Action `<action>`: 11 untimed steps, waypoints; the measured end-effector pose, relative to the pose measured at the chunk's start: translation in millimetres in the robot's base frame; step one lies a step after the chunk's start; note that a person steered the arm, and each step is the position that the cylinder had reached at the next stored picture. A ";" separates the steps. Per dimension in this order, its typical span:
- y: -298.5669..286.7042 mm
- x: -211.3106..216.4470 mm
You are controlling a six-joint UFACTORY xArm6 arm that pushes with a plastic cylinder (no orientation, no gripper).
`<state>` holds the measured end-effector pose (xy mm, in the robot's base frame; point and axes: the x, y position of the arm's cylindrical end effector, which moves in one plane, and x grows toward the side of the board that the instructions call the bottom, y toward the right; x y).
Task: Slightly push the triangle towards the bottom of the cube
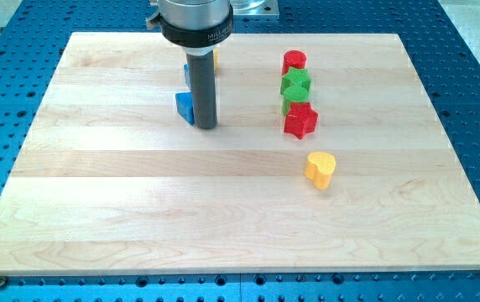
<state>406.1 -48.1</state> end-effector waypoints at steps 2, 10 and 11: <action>-23.4 37.5; -45.5 -15.3; -49.0 16.7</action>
